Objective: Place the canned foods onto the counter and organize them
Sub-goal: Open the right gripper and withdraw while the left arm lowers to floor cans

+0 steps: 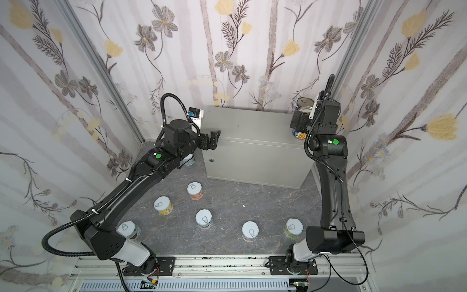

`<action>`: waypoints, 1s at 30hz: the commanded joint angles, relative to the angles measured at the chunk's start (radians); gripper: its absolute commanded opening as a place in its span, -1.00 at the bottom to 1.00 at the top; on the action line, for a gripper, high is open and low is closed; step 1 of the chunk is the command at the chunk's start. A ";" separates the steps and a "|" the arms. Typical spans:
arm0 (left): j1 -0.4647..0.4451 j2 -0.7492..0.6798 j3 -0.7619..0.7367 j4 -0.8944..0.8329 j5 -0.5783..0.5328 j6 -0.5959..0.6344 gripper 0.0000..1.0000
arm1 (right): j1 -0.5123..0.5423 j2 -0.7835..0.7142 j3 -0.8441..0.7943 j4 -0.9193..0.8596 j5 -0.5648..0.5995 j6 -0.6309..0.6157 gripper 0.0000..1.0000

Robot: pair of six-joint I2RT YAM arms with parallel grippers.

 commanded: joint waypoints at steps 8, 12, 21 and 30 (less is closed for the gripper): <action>0.001 -0.217 -0.237 0.021 -0.050 -0.057 1.00 | 0.025 -0.161 -0.072 0.033 0.006 0.003 0.99; 0.002 -0.315 -0.334 0.019 -0.042 -0.090 1.00 | 0.056 -0.230 -0.130 0.026 0.024 -0.003 0.99; -0.009 -0.452 -0.509 -0.019 -0.050 -0.151 1.00 | 0.211 -0.403 -0.334 0.052 0.089 -0.007 0.99; -0.089 -0.514 -0.648 -0.036 -0.114 -0.204 1.00 | 0.462 -0.565 -0.590 0.099 0.175 0.017 0.99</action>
